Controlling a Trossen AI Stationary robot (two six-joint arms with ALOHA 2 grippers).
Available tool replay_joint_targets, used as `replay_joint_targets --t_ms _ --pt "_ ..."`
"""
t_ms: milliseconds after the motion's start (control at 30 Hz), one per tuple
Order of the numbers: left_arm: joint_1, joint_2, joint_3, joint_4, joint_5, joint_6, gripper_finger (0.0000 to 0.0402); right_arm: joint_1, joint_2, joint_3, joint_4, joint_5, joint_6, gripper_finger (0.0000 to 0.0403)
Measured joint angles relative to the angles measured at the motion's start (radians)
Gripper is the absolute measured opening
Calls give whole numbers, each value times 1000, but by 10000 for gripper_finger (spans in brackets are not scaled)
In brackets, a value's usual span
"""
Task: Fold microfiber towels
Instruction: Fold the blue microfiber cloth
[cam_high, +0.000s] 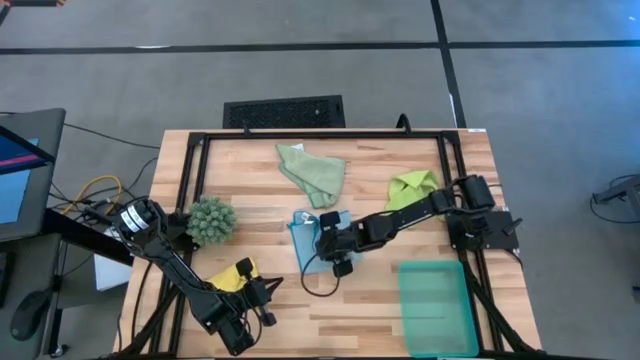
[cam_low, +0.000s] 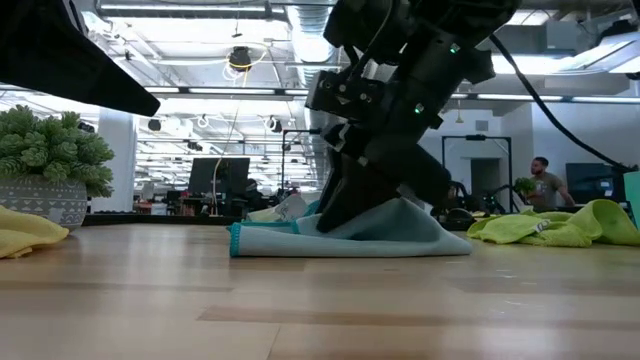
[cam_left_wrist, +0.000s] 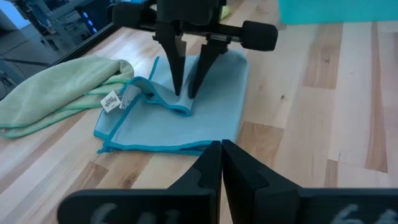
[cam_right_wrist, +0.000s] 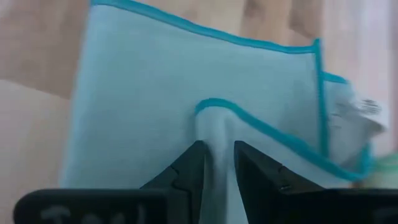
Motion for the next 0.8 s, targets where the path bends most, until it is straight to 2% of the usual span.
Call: replay_joint_targets --t_ms 100,300,433,600,700,800 --pt "0 0 0 0 4 0 4 -5 0 0 22 -34 19 91" --pt "0 0 0 -1 5 1 4 -4 -64 1 1 -31 89 11" --pt "0 0 0 -1 5 1 4 -23 -96 0 -44 -4 204 20" --pt "0 0 0 -1 6 0 4 -97 -107 0 -106 196 394 9" --pt "0 0 0 0 6 -1 4 -137 -107 -1 -130 256 427 6" --pt "0 0 0 0 6 -1 4 -149 -107 -1 -129 254 416 15"
